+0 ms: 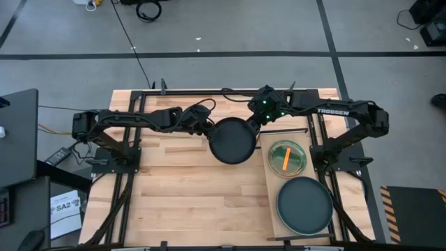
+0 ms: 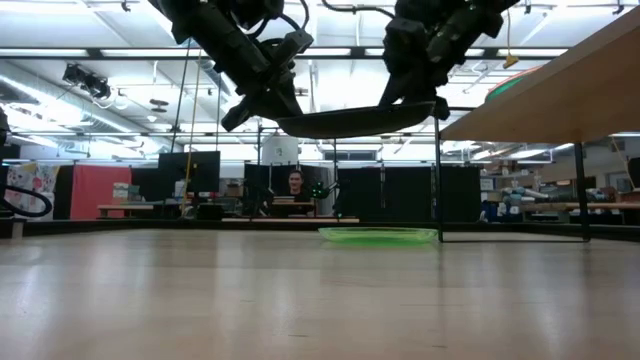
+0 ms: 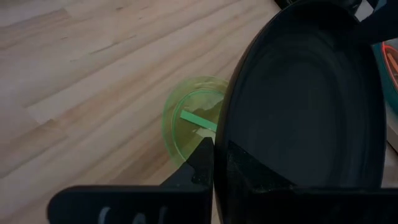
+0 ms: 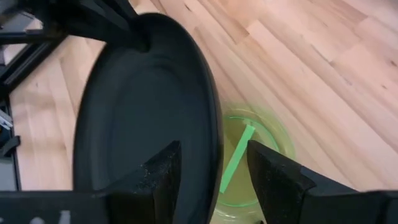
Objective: Place and stack plates onto a shelf
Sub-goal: Stack the black plate on top of the black plate on the shelf
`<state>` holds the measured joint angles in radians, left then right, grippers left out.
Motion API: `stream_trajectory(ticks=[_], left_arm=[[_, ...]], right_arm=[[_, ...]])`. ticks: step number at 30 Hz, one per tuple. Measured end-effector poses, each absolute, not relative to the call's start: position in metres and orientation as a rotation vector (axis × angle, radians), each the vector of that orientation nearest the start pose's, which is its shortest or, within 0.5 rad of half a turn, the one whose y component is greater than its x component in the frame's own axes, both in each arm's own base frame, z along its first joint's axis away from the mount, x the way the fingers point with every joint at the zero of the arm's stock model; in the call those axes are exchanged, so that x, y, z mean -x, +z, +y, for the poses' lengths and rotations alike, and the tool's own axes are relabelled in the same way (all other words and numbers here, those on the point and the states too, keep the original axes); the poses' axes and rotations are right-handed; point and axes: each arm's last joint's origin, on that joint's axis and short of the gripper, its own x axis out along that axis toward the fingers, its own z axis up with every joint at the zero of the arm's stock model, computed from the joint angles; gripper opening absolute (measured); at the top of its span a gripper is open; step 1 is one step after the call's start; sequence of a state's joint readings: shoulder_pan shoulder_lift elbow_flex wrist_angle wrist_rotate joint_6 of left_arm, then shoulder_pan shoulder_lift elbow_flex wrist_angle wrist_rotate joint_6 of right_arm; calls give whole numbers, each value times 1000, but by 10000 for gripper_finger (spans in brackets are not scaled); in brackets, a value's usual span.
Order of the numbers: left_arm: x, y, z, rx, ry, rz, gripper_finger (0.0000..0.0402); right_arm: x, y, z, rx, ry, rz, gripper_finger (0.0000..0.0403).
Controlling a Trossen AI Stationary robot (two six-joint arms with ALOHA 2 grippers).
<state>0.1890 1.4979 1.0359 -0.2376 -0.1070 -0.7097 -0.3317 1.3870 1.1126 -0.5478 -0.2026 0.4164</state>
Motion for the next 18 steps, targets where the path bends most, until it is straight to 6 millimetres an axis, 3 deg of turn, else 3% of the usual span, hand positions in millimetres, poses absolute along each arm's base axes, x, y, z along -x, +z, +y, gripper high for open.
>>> stream_trajectory(ticks=[18], left_arm=[[-314,249,63,705,522,571,20]], right_arm=[[-279,279,-90,-613,-288,774,56]])
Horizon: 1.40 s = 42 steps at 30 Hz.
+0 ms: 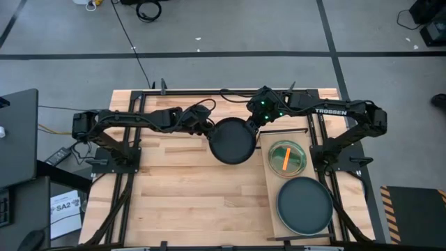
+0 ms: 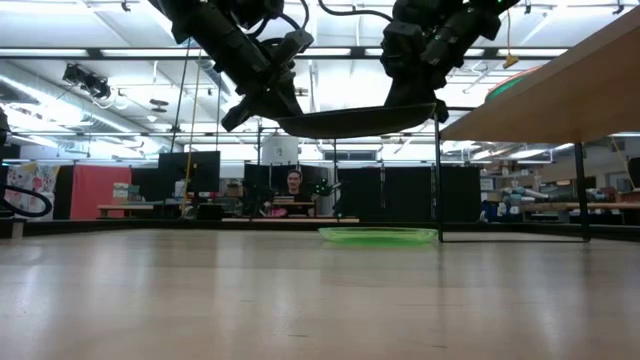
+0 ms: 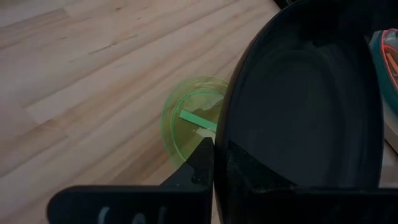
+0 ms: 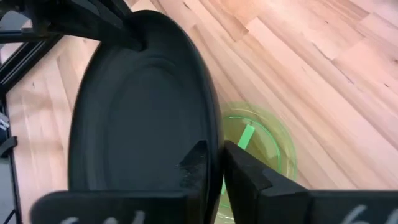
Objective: Place and stack plates onto a shelf
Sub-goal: Stack the black plate on top of the black plate on the shelf
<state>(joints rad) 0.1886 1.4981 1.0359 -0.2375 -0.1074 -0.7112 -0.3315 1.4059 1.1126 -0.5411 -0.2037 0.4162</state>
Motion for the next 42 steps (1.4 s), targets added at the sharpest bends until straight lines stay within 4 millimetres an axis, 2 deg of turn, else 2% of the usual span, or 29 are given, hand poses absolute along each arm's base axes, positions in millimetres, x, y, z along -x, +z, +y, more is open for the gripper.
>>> stream_trajectory(ticks=[5,9,26,31,42], left_arm=[[-315,250,63,710,521,565,21],[-315,250,63,712,519,564,29],[-318,255,64,632,481,524,123],[-319,256,64,630,476,510,138],[-321,259,65,636,462,467,139]], right_arm=[[-279,279,-90,-614,-304,777,29],[-278,279,-90,-612,-305,778,24],[-278,280,-91,-617,-281,772,23],[-272,285,-97,-629,-298,752,23],[-244,303,-118,-647,-381,683,22]])
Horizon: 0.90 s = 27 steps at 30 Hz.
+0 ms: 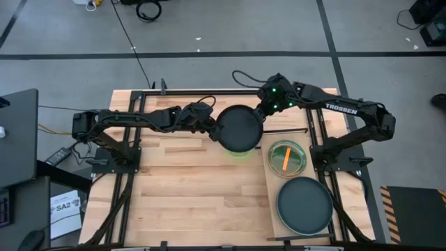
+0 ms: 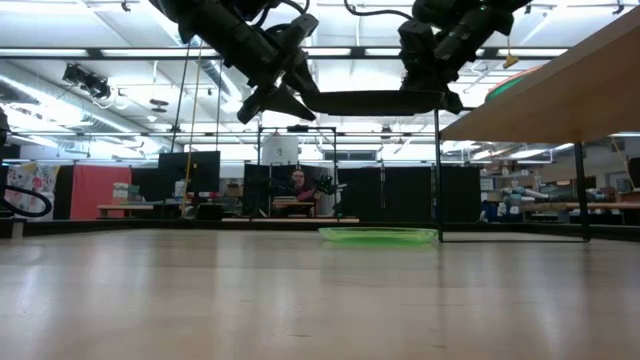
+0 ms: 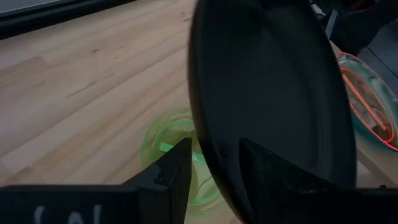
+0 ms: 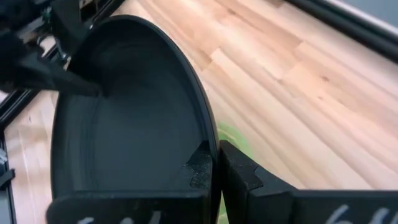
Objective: Place and stack plates onto a shelf
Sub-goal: Stack the black plate on top of the black plate on the shelf
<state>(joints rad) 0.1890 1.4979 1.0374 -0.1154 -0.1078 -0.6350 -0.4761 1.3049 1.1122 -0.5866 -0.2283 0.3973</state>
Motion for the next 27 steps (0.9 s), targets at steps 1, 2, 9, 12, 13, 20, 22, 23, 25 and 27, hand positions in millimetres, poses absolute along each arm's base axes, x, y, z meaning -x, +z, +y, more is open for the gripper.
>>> stream_trajectory(ticks=[1,2,9,12,13,20,22,23,25,27], left_arm=[[-322,259,65,636,463,467,139],[-322,259,65,636,463,466,139],[-322,260,65,639,459,451,139],[-323,262,65,637,453,434,139],[-323,262,65,636,451,428,139],[-325,264,65,633,442,407,139],[-324,264,65,633,442,409,139],[-324,263,65,633,442,409,139],[-325,263,65,633,440,409,139],[-325,264,64,633,439,408,139]], right_arm=[[-241,304,-120,-649,-390,676,22],[-239,306,-122,-652,-398,670,22],[-222,316,-132,-640,-446,618,22],[-217,318,-137,-635,-465,605,22],[-216,318,-138,-637,-472,603,22],[-210,317,-147,-629,-530,602,22],[-208,317,-150,-627,-540,599,22],[-207,318,-151,-629,-545,597,22],[-205,318,-153,-631,-554,594,22],[-203,319,-154,-633,-560,585,22]])
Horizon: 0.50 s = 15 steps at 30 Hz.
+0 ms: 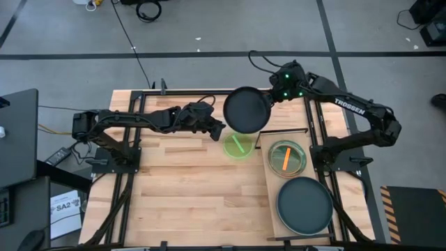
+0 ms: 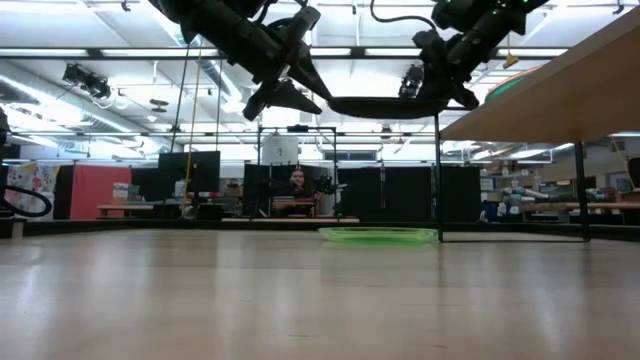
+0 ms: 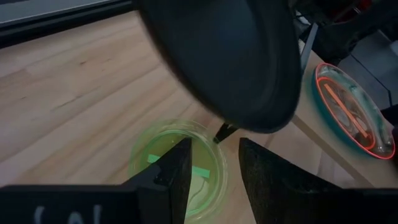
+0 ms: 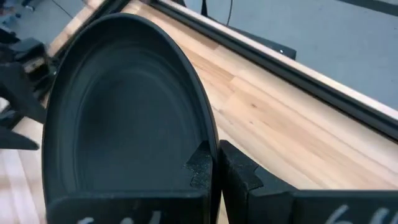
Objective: Place and stack plates onto a shelf
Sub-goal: Stack the black plate on top of the black plate on the shelf
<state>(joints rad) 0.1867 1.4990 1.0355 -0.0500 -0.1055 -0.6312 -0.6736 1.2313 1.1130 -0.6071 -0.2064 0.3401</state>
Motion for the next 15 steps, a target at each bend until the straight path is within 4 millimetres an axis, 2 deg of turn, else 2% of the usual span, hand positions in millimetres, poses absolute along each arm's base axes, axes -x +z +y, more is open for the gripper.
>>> stream_trajectory(ticks=[8,15], left_arm=[[-325,263,65,634,441,410,139],[-325,263,65,634,441,410,139]], right_arm=[[-181,339,-146,-611,-577,502,22],[-152,358,-120,-691,-459,459,22]])
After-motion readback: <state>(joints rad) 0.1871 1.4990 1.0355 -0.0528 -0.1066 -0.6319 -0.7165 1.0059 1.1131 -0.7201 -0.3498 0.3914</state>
